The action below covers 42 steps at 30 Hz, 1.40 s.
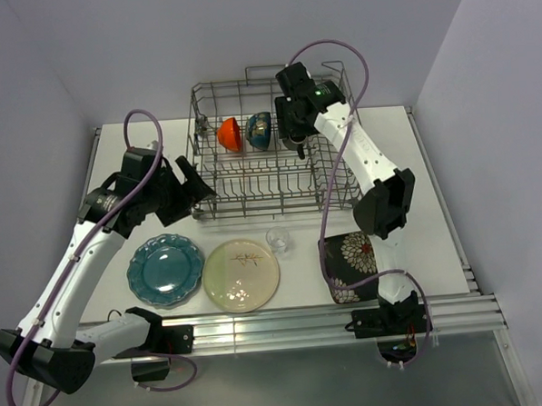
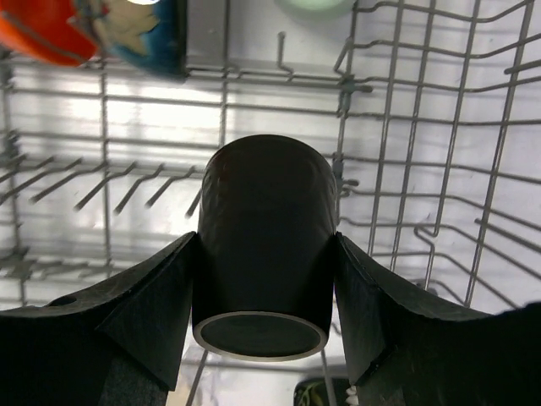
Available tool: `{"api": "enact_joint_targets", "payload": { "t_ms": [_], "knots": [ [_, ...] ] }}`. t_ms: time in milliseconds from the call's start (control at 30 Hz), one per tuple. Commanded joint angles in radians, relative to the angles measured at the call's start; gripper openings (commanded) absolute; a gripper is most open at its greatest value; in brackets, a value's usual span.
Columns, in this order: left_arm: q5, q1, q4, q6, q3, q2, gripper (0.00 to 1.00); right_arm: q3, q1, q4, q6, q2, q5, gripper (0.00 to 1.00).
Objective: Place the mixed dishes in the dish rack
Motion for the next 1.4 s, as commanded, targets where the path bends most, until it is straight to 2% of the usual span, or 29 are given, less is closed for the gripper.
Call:
{"api": "enact_joint_targets", "payload": {
  "t_ms": [0, 133, 333, 1367],
  "knots": [
    [-0.02, 0.001, -0.002, 0.049, -0.02, -0.025, 0.91, 0.083, -0.025, 0.023, -0.014, 0.027, 0.08, 0.0],
    [-0.016, 0.001, 0.012, 0.057, -0.038, -0.033, 0.91, 0.063, -0.054, 0.04, -0.026, 0.047, 0.087, 0.0],
    [0.003, 0.0, 0.029, 0.071, -0.043, -0.022, 0.91, 0.123, -0.096, 0.046, -0.034, 0.102, 0.064, 0.0],
    [0.013, 0.001, 0.047, 0.069, -0.067, -0.002, 0.92, 0.114, -0.13, 0.221, -0.026, 0.197, -0.052, 0.0]
  ]
}}
